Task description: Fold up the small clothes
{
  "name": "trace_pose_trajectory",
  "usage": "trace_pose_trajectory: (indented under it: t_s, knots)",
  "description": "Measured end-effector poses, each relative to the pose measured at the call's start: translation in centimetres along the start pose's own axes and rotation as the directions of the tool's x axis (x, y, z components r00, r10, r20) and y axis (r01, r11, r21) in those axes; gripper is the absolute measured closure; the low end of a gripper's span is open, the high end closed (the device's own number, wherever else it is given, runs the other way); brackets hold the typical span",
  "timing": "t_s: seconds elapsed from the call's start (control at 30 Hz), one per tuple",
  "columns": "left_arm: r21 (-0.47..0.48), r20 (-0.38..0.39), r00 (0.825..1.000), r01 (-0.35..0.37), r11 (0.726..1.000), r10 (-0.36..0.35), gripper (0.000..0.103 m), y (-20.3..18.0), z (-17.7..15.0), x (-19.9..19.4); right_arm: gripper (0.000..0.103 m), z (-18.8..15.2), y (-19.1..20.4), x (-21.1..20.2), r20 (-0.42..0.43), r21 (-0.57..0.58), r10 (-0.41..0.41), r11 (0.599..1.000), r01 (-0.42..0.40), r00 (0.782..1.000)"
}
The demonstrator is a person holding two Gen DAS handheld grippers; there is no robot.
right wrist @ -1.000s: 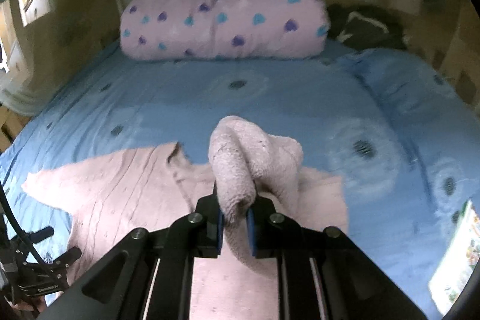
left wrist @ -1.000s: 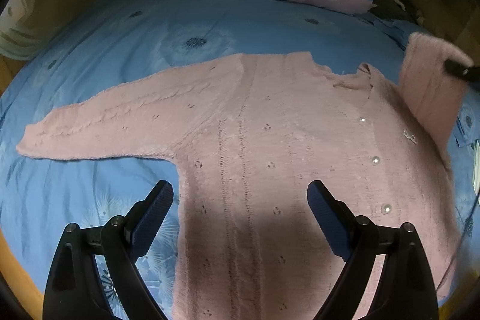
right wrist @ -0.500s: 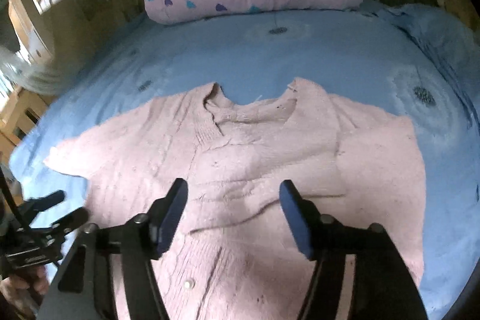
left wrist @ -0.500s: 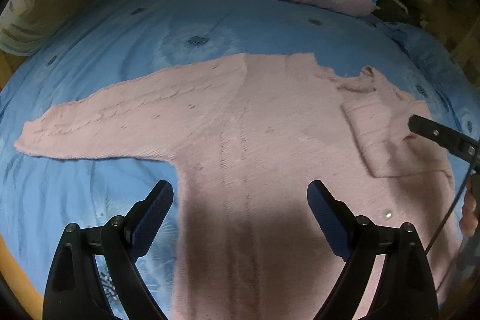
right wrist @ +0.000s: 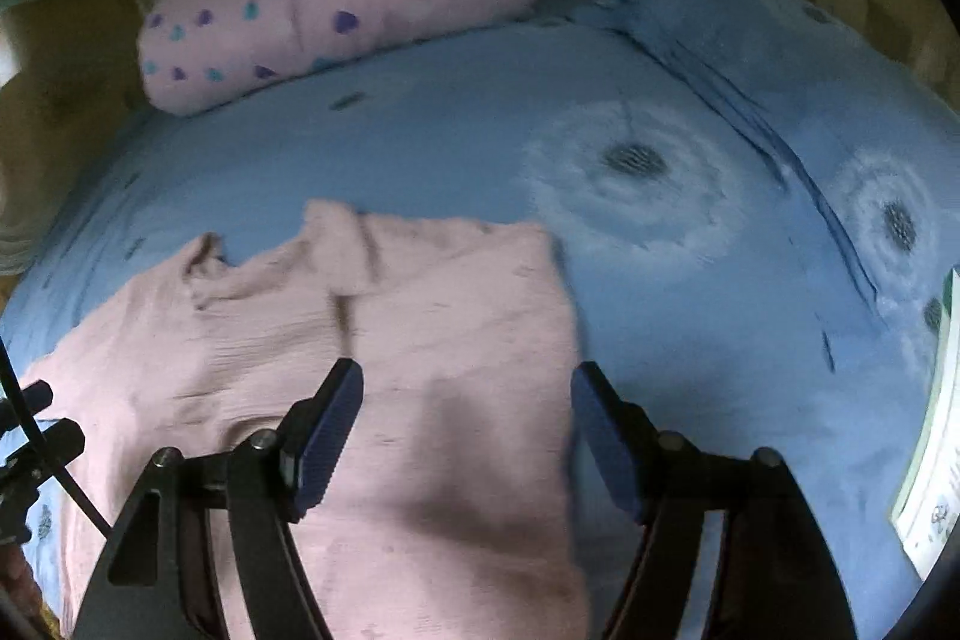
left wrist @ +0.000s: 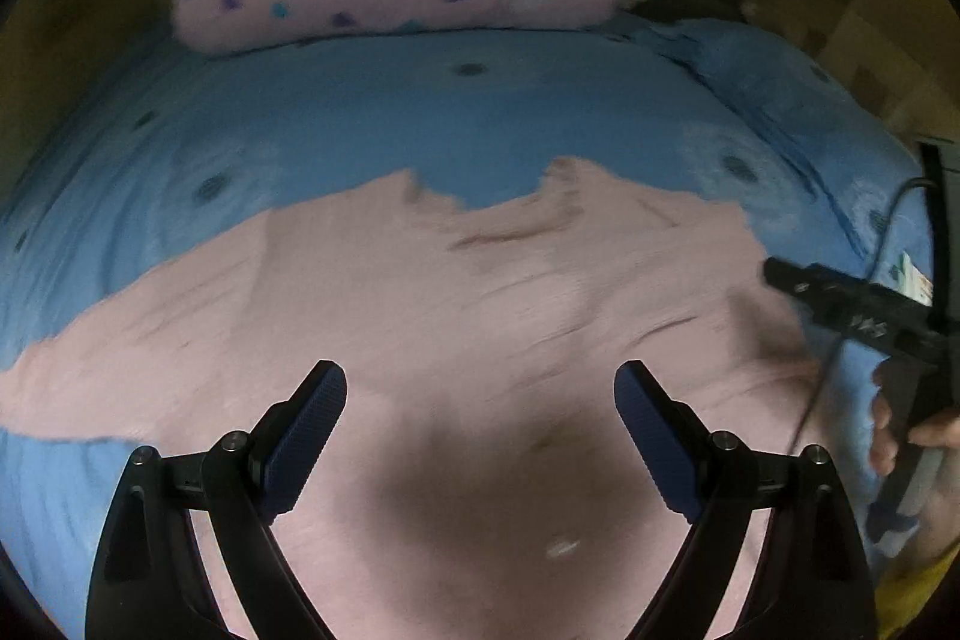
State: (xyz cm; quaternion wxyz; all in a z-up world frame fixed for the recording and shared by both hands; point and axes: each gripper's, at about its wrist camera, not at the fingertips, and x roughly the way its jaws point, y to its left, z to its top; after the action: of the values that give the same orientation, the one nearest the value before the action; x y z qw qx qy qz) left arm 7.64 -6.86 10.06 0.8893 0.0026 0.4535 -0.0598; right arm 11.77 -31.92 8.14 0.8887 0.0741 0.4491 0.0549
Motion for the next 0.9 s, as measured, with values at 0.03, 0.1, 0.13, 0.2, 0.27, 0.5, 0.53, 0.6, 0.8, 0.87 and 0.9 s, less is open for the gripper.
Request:
trace_pose_trajectory:
  t_s: [0.03, 0.1, 0.13, 0.2, 0.27, 0.5, 0.53, 0.6, 0.8, 0.87, 0.9]
  knots:
    - [0.017, 0.004, 1.0, 0.014, 1.0, -0.014, 0.015, -1.1, 0.4, 0.5, 0.027, 0.0, -0.5, 0.2, -0.004, 0.015, -0.005, 1.0, 0.005, 1.0]
    - [0.061, 0.021, 0.999, 0.03, 0.998, -0.032, 0.015, -3.4, 0.9, 1.6, 0.027, 0.1, -1.7, 0.4, -0.018, 0.055, 0.002, 0.999, -0.001, 1.0]
    - [0.082, 0.02, 0.999, 0.032, 0.996, -0.033, 0.015, -4.4, 1.0, 2.3, 0.027, 0.1, -2.3, 0.4, -0.023, 0.071, 0.008, 0.997, -0.007, 1.0]
    - [0.138, 0.012, 0.999, 0.036, 0.99, -0.038, 0.016, -6.5, 1.1, 3.7, 0.027, 0.2, -3.0, 0.6, -0.034, 0.095, 0.015, 0.995, -0.012, 0.999]
    - [0.203, 0.001, 1.0, 0.025, 0.979, -0.026, 0.019, -8.0, 0.9, 4.9, 0.027, 0.2, -3.4, 0.8, -0.039, 0.105, 0.016, 0.994, -0.012, 0.999]
    - [0.297, -0.029, 1.0, 0.019, 0.955, -0.011, 0.033, -10.5, -0.2, 8.0, 0.028, 0.4, -4.0, 1.1, -0.056, 0.147, 0.041, 0.989, -0.032, 0.998]
    - [0.29, -0.04, 0.999, 0.019, 0.957, -0.008, 0.037, -10.3, -0.3, 8.5, 0.028, 0.4, -4.0, 1.2, -0.059, 0.148, 0.043, 0.988, -0.034, 0.997]
    - [0.269, -0.053, 0.999, 0.012, 0.963, 0.002, 0.053, -9.8, -0.4, 9.4, 0.028, 0.4, -4.0, 1.3, -0.065, 0.139, 0.041, 0.99, -0.032, 0.997]
    - [0.176, -0.013, 0.999, 0.049, 0.983, -0.048, 0.1, -7.5, 0.3, 8.2, 0.028, 0.3, -3.7, 2.0, -0.086, 0.129, 0.038, 0.991, -0.027, 0.996]
    - [0.125, 0.012, 0.997, 0.07, 0.99, -0.072, 0.101, -6.4, 0.5, 7.2, 0.028, 0.2, -3.6, 2.3, -0.095, 0.127, 0.037, 0.992, -0.024, 0.995]
    - [0.1, 0.028, 0.996, 0.076, 0.992, -0.079, 0.101, -5.8, 0.6, 6.6, 0.028, 0.1, -3.5, 2.5, -0.102, 0.124, 0.036, 0.992, -0.024, 0.994]
